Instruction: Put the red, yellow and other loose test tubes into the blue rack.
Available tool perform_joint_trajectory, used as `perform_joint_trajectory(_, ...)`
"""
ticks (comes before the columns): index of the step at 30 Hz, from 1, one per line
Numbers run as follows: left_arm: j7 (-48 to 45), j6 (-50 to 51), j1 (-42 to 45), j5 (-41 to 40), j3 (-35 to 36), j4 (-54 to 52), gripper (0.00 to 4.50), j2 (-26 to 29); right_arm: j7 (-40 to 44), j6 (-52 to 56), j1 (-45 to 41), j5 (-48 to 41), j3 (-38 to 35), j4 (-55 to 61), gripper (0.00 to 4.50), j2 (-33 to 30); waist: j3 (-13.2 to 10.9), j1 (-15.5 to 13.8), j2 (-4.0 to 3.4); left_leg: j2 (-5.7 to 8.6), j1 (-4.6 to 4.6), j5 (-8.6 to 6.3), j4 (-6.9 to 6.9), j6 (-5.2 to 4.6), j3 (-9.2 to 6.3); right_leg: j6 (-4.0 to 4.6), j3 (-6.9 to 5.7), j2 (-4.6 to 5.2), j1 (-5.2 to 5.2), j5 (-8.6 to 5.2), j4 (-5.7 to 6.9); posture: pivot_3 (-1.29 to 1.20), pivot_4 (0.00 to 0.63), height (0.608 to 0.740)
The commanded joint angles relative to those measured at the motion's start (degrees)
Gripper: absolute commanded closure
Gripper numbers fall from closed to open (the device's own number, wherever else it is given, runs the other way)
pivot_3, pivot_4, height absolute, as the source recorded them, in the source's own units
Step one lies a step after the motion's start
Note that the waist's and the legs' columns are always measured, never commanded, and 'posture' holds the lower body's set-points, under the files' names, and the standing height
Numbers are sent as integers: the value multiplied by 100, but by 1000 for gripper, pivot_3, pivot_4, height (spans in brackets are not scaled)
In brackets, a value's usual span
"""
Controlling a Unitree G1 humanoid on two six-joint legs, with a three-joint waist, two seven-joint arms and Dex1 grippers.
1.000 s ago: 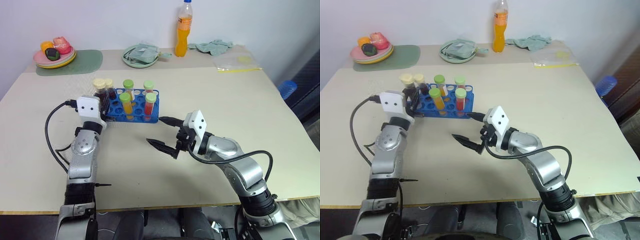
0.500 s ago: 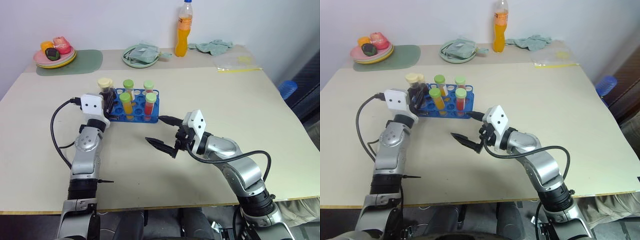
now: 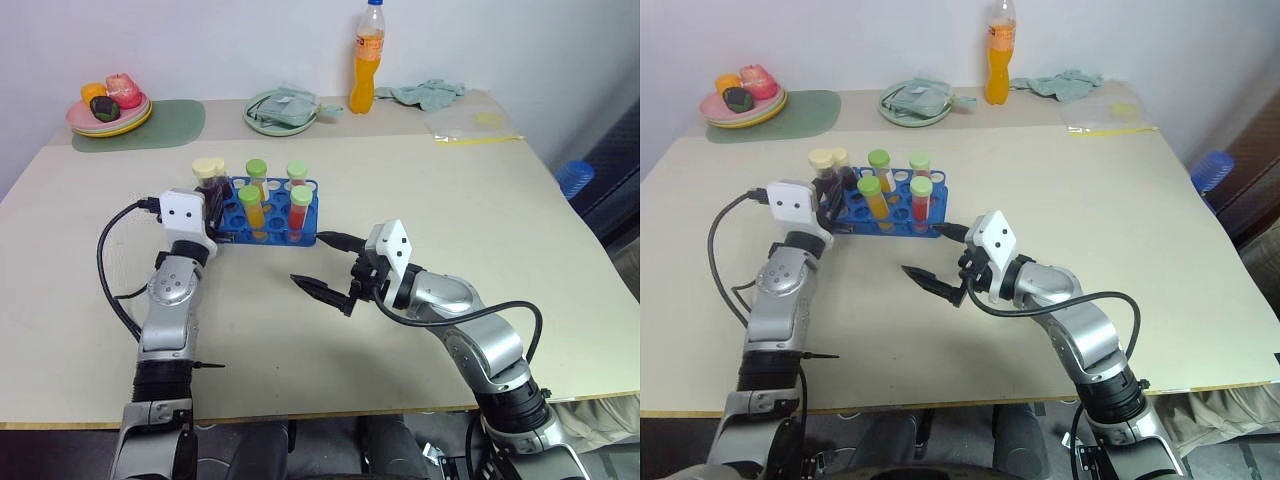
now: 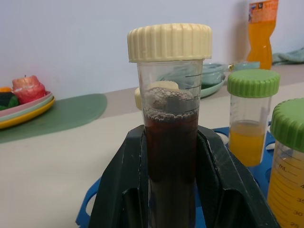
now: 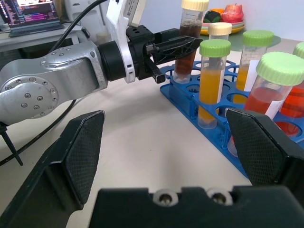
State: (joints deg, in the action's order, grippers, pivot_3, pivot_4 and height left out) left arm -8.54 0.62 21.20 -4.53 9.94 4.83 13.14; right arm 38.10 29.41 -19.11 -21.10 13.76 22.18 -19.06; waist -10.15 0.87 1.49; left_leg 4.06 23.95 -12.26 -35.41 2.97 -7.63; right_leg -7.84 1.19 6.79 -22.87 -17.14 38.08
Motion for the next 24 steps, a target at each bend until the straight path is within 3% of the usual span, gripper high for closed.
perform_joint_trajectory(1,-50,-148,39,-168,28,42,3740,-72,5,-49,-52,-89,-72,145,0,48,0,-2,0,0,0,0,0,0,0,0,0,0,0,0,0,0,150,740)
perform_joint_trajectory(12,-74,-577,202,-205,12,582,3740,-109,-15,-21,-25,-95,-96,200,0,22,0,-6,0,1,0,0,0,0,1,0,-1,0,1,0,-1,0,150,740)
perform_joint_trajectory(16,-85,-553,104,-258,43,391,1827,-99,-34,-44,14,-68,-125,245,0,-19,0,-4,0,1,0,0,0,0,0,0,-1,1,2,0,-1,0,150,740)
perform_joint_trajectory(19,-292,-283,-204,-600,199,-322,268,47,-65,-158,-6,7,-288,301,0,-142,0,18,0,0,0,0,0,0,-1,0,0,0,1,0,-1,0,150,740)
perform_joint_trajectory(24,-1107,808,-1048,-1758,866,-1665,268,932,216,78,53,-300,-905,567,0,-824,-1,35,-3,-6,0,0,10,0,-2,1,5,-2,-9,-1,0,0,150,740)
